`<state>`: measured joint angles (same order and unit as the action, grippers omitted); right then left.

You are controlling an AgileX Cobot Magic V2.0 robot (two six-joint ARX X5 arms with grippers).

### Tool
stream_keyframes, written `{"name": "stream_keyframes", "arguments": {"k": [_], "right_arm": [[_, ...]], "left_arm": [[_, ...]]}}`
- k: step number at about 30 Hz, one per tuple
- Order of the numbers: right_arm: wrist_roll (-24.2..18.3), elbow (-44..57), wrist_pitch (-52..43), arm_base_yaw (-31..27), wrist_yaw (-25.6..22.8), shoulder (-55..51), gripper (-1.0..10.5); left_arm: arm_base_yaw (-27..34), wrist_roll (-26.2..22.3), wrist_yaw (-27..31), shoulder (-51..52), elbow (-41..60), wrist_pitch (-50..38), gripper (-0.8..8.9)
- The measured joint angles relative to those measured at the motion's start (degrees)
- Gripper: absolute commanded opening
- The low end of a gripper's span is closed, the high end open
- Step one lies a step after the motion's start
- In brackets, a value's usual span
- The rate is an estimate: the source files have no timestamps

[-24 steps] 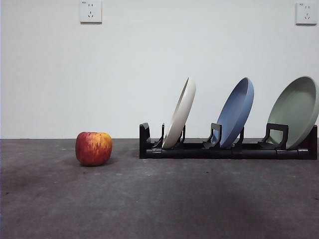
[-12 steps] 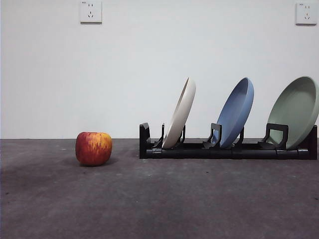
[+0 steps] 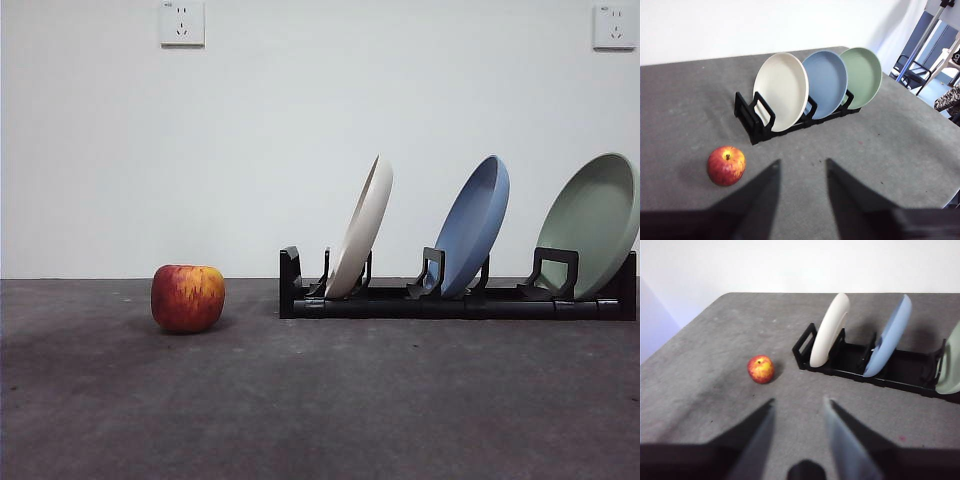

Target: Take the yellow plate from the plate rack,put the plate on the table,take the apple from the table,put the apple in the plate

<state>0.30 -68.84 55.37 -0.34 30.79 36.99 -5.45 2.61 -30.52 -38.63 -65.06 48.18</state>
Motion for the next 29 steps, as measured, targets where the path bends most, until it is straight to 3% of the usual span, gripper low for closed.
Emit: {"name": "stream_keyframes", "arguments": {"k": [6, 18, 29], "right_arm": [[-0.11, -0.15, 0.52, 0.0, 0.2, 0.02, 7.8], [-0.15, -0.15, 1.73, 0.0, 4.2, 2.38, 7.8], [-0.15, -0.15, 1.97, 0.0, 5.62, 6.45, 7.8]], "left_arm": [[-1.73, -0.02, -4.02, -1.86, -0.76, -1.11, 7.27], [-7.91, -1.88, -4.22, -14.23, -6.67, -2.27, 7.27], [-17.49, -3.06, -4.22, -35.21, -13.73, -18.32, 7.21]]}}
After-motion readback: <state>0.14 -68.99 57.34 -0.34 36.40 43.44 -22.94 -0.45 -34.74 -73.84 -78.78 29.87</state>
